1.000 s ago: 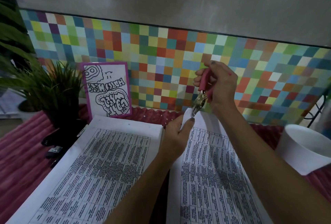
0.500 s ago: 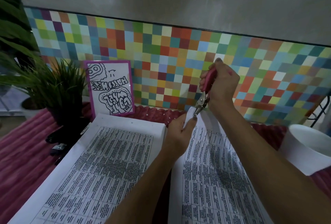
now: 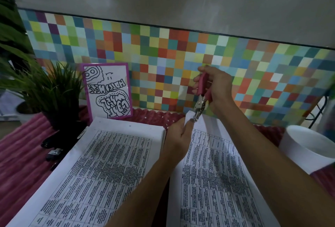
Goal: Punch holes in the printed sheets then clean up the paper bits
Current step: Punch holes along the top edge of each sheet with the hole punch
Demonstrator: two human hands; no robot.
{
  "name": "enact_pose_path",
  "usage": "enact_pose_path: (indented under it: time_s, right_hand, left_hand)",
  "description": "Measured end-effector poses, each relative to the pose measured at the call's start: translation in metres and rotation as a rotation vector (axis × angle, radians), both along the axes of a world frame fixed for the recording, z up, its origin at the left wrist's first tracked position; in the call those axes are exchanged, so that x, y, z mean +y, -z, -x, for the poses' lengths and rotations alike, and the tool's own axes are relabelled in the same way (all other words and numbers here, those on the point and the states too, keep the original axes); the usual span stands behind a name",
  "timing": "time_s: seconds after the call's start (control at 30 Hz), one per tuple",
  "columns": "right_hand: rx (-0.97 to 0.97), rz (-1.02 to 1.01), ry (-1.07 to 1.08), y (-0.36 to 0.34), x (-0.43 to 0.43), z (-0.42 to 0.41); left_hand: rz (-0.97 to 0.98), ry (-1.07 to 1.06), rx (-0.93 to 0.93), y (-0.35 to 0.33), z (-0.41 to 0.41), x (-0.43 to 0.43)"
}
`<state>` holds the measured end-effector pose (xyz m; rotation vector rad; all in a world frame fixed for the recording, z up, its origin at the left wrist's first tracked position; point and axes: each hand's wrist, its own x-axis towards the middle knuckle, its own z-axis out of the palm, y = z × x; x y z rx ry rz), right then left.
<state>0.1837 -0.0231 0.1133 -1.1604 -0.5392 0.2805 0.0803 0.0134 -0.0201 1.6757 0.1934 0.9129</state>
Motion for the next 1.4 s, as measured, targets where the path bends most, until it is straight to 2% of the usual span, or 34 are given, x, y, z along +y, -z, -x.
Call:
enact_pose_path:
  time_s: [0.13, 0.2, 0.27, 0.47, 0.73, 1.3, 1.37, 1.4]
  right_hand:
    - [-0.079, 0.051, 0.037, -0.001, -0.008, 0.0]
    - [-0.115, 0.078, 0.082, -0.002, -0.016, -0.006]
    - [-0.072, 0.086, 0.107, -0.002, -0.025, -0.013]
    - [-0.018, 0.01, 0.197, -0.001, -0.05, -0.031]
    - [-0.033, -0.052, 0.21, 0.0, -0.05, -0.027]
    - [-0.094, -0.102, 0.322, 0.008, -0.045, -0.032]
    - [-0.129, -0.091, 0.312, 0.007, -0.047, -0.03]
    - [-0.146, -0.087, 0.308, 0.007, -0.047, -0.028]
  left_hand:
    - [-0.052, -0.044, 0.008, 0.004, -0.001, 0.001]
    - [-0.014, -0.031, 0.002, 0.0, 0.0, 0.002]
    - [0.032, -0.02, -0.011, -0.003, 0.004, 0.006]
    - [0.013, 0.008, -0.027, -0.001, 0.002, 0.009]
    - [-0.005, -0.002, -0.001, 0.0, 0.003, 0.008]
    - [0.118, 0.096, 0.009, -0.006, 0.006, 0.005]
    - [0.041, 0.041, 0.007, -0.011, 0.009, 0.006]
    - [-0.056, -0.024, 0.008, -0.014, 0.01, 0.005]
